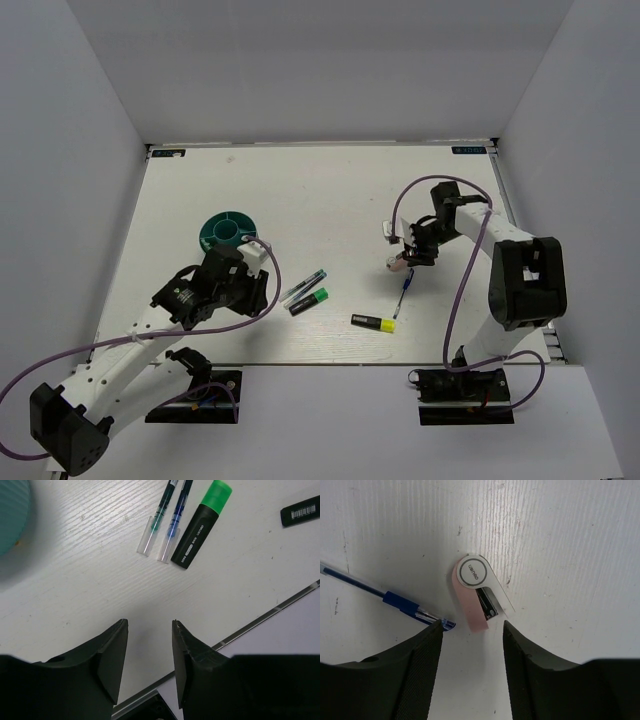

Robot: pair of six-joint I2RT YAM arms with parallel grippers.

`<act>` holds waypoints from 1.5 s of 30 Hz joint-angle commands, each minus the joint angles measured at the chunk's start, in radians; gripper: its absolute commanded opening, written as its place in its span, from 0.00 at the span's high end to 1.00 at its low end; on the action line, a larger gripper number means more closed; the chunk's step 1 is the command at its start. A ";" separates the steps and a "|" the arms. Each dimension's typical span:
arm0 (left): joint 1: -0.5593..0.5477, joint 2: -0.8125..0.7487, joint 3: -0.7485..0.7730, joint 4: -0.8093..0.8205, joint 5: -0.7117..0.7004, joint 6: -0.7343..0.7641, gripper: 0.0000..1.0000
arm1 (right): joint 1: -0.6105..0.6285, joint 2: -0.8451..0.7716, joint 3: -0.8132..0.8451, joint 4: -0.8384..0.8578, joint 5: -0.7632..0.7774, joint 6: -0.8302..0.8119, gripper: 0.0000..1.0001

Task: Sort the stationery into containers
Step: Pick up the stapler from the center of the board.

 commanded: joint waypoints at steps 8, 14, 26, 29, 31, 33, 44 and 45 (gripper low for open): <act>0.008 0.000 0.003 -0.007 -0.014 0.014 0.48 | 0.016 0.034 -0.014 0.008 -0.010 -0.028 0.52; 0.005 -0.009 -0.002 -0.009 -0.020 0.013 0.48 | 0.028 0.053 -0.031 0.094 0.023 0.016 0.53; 0.006 -0.009 -0.003 -0.010 -0.030 0.014 0.48 | 0.054 0.041 -0.082 0.134 0.087 0.010 0.92; 0.006 -0.012 -0.003 -0.010 -0.029 0.014 0.48 | 0.057 0.030 -0.085 0.140 0.089 0.012 0.95; 0.006 -0.017 -0.002 -0.009 -0.033 0.014 0.48 | 0.057 0.021 -0.086 0.128 0.084 0.013 0.97; 0.006 -0.020 -0.005 -0.013 -0.035 0.011 0.48 | 0.060 -0.007 -0.076 0.113 0.075 0.019 0.98; 0.005 -0.287 0.000 -0.032 -0.295 -0.050 0.48 | 0.264 -0.125 0.214 -0.111 0.366 -0.116 1.00; 0.006 -0.345 -0.003 -0.050 -0.353 -0.079 0.48 | 0.286 -0.122 0.234 -0.110 0.422 -0.148 1.00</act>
